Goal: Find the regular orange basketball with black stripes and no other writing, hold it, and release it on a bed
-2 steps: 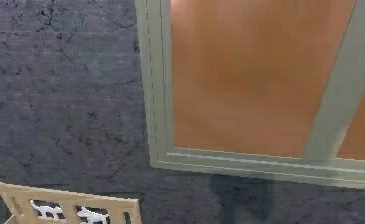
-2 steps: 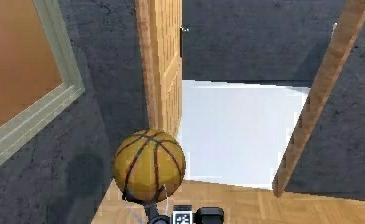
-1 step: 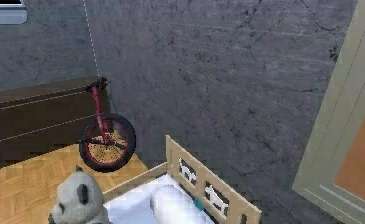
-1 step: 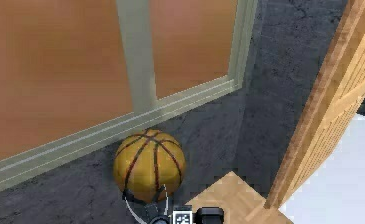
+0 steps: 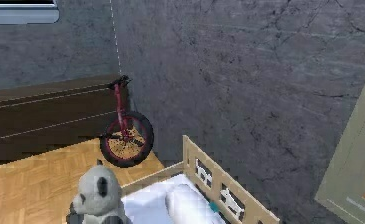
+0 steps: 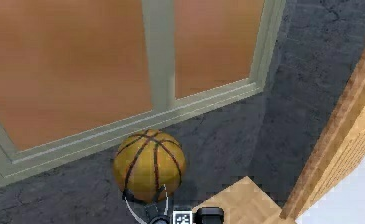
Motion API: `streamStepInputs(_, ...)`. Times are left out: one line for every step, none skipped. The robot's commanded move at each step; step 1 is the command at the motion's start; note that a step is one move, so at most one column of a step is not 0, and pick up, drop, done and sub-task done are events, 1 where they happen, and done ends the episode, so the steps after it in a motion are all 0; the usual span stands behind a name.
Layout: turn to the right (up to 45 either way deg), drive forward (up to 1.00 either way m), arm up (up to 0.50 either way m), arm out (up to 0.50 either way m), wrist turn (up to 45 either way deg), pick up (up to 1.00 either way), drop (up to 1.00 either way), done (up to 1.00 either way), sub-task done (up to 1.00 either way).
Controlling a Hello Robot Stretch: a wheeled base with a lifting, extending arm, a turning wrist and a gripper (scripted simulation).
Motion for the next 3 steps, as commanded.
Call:
streamStepInputs(45.0, 0.00, 0.00, 0.00, 0.0, 0.00, 0.00, 0.00, 0.00)
streamStepInputs(45.0, 0.00, 0.00, 0.00, 0.0, 0.00, 0.00, 0.00, 0.00)
streamStepInputs(30.0, 0.00, 0.00, 0.00, 0.0, 0.00, 0.00, 0.00, 0.00)
